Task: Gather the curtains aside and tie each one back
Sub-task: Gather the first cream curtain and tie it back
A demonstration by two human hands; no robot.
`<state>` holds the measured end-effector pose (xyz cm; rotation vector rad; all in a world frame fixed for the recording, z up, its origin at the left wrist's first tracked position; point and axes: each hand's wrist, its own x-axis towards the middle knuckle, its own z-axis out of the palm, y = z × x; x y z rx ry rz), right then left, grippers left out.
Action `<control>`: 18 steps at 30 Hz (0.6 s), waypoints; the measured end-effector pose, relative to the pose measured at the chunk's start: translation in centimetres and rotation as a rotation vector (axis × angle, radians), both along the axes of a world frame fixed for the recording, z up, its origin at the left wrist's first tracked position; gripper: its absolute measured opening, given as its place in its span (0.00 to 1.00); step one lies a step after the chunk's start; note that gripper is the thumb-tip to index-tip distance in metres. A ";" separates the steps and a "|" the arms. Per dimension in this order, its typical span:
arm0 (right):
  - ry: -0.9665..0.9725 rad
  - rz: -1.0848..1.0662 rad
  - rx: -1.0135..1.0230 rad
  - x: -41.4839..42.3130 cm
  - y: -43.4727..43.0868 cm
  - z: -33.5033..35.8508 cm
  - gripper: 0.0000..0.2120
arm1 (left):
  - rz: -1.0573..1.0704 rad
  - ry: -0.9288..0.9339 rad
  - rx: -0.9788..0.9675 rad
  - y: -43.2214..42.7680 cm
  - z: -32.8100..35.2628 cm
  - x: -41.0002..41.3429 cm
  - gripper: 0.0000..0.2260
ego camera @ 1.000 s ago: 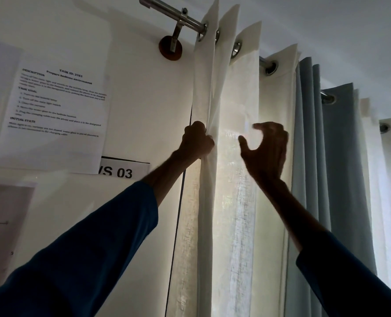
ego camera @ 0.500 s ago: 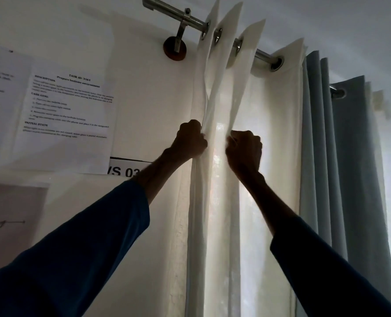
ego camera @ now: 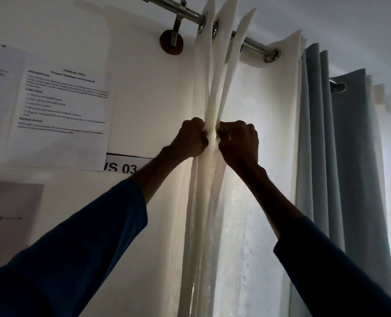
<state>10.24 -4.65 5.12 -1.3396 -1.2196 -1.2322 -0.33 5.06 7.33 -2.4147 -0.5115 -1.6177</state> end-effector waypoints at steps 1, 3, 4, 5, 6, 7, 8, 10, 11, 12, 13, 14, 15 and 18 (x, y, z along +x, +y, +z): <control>-0.004 -0.023 0.006 0.5 -0.3 -0.3 0.07 | -0.015 -0.005 -0.002 -0.2 -0.1 0.2 0.08; -0.008 -0.067 0.003 1.3 -0.5 -1.0 0.11 | -0.023 0.003 0.016 -0.8 -0.2 0.5 0.05; 0.000 -0.080 0.000 1.5 -0.5 -1.4 0.13 | -0.026 0.017 0.031 -1.0 -0.2 0.7 0.05; 0.015 -0.085 0.000 1.6 -0.4 -1.6 0.14 | -0.030 0.036 0.041 -1.2 -0.2 0.9 0.05; 0.036 -0.079 0.002 1.7 -0.2 -1.9 0.14 | -0.033 0.064 0.043 -1.4 -0.3 1.0 0.07; 0.050 -0.070 0.004 1.8 -0.1 -2.1 0.14 | -0.034 0.094 0.042 -1.6 -0.4 1.2 0.10; 0.049 -0.064 0.002 1.7 -0.1 -2.3 0.13 | -0.035 0.117 0.037 -1.8 -0.5 1.3 0.14; 0.027 -0.053 -0.011 1.7 0.0 -3.0 0.13 | -0.065 0.127 -0.020 -2.0 -0.8 1.3 0.17; 0.019 -0.041 -0.018 1.6 0.0 -3.3 0.13 | -0.103 0.119 -0.075 -2.1 -0.9 1.2 0.16; 0.019 -0.030 -0.024 1.7 0.0 -3.5 0.13 | -0.149 0.113 -0.132 -2.2 -0.9 1.2 0.12; 0.022 -0.020 -0.026 1.7 0.0 -3.7 0.13 | -0.209 0.101 -0.186 -2.2 -1.0 1.1 0.09; 0.024 -0.010 -0.025 1.8 -0.1 -3.8 0.13 | -0.278 0.082 -0.248 -2.3 -1.0 1.0 0.08; 0.016 0.003 -0.029 1.9 -0.1 -3.9 0.13 | -0.349 0.060 -0.331 -2.5 -1.1 1.1 0.09; -0.030 0.039 -0.099 1.9 -0.3 -4.3 0.15 | -0.461 0.004 -0.568 -3.2 -1.2 1.6 0.17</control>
